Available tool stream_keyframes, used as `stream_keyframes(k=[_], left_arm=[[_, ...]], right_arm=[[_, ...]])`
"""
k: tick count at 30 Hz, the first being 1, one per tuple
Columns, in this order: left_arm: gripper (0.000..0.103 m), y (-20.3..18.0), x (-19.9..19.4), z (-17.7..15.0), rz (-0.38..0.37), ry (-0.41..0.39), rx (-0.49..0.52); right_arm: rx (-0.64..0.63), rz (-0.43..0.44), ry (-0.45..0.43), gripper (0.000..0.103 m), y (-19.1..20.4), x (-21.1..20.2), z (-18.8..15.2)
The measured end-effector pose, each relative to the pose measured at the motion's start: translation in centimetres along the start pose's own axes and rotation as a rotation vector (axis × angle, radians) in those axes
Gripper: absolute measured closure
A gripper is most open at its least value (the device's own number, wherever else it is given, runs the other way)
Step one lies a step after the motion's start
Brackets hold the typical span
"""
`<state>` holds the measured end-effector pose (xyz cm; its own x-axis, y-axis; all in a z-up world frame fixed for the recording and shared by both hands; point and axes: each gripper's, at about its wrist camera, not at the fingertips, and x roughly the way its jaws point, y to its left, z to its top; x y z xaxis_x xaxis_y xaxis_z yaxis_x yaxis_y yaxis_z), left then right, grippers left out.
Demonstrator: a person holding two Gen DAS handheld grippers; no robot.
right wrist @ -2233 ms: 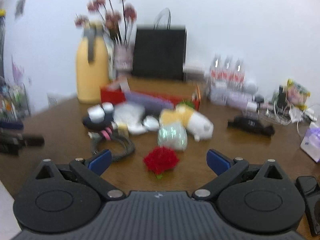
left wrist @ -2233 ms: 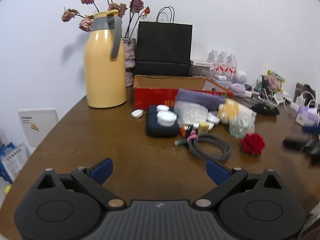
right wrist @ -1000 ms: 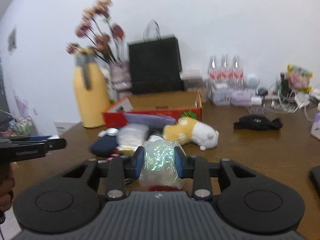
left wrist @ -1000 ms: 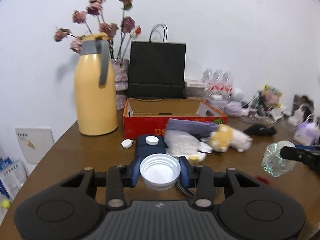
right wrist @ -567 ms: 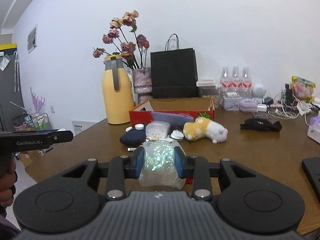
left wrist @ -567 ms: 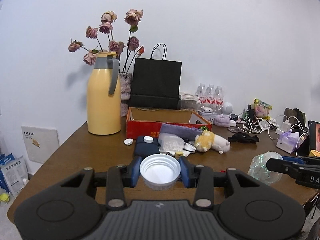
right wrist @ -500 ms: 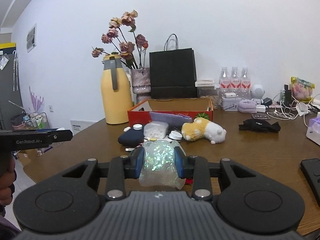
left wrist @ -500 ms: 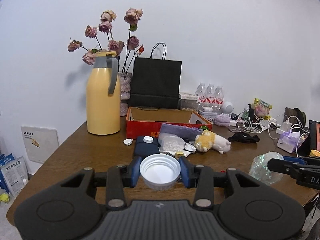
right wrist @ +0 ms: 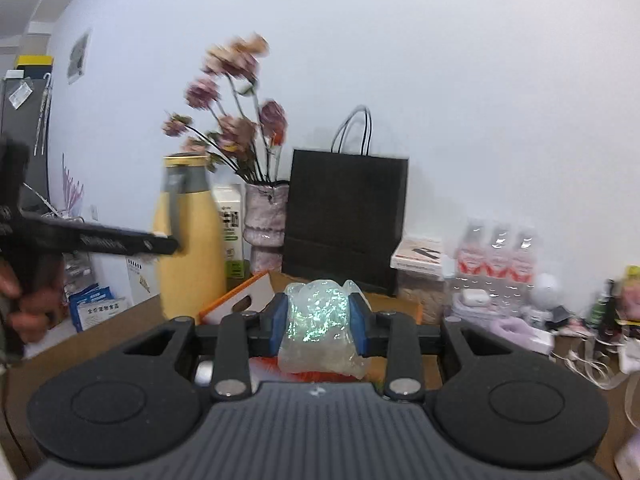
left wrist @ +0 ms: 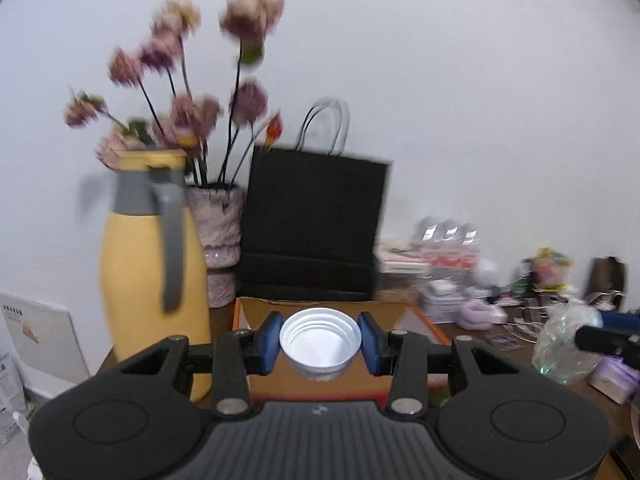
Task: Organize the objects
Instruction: 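Carry the cap and bag into the cardboard box while both grippers open to release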
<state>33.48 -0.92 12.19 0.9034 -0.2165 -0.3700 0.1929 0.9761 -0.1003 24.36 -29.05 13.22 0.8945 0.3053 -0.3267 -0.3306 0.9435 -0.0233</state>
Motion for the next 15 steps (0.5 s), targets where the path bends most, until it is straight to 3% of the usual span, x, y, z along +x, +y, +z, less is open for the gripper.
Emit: stream_keyframes(k=[3, 7, 11, 14, 15], left_arm=[[0.064, 0.0, 9.4, 2.0, 0.005, 0.118, 0.054], [0.064, 0.3, 20.1, 0.5, 0.087, 0.193, 0.143], [0.063, 2.8, 26.3, -1.1, 0.101, 0.308, 0.016], [0.041, 3.9, 27.8, -1.4, 0.132, 0.29, -0.015], [0.033, 4.0, 27.7, -1.5, 0.136, 0.27, -0.012]], right_arm=[[0.099, 0.056, 0.153, 0.07, -4.0, 9.8, 3.5], [0.138, -0.082, 0.336, 0.07, -7.4, 23.1, 2.3], [0.131, -0.173, 0.453, 0.068, -8.7, 31.1, -1.5], [0.093, -0.213, 0.458, 0.053, -8.6, 33.9, -2.7], [0.093, -0.225, 0.446, 0.041, -8.5, 34.2, -2.7]])
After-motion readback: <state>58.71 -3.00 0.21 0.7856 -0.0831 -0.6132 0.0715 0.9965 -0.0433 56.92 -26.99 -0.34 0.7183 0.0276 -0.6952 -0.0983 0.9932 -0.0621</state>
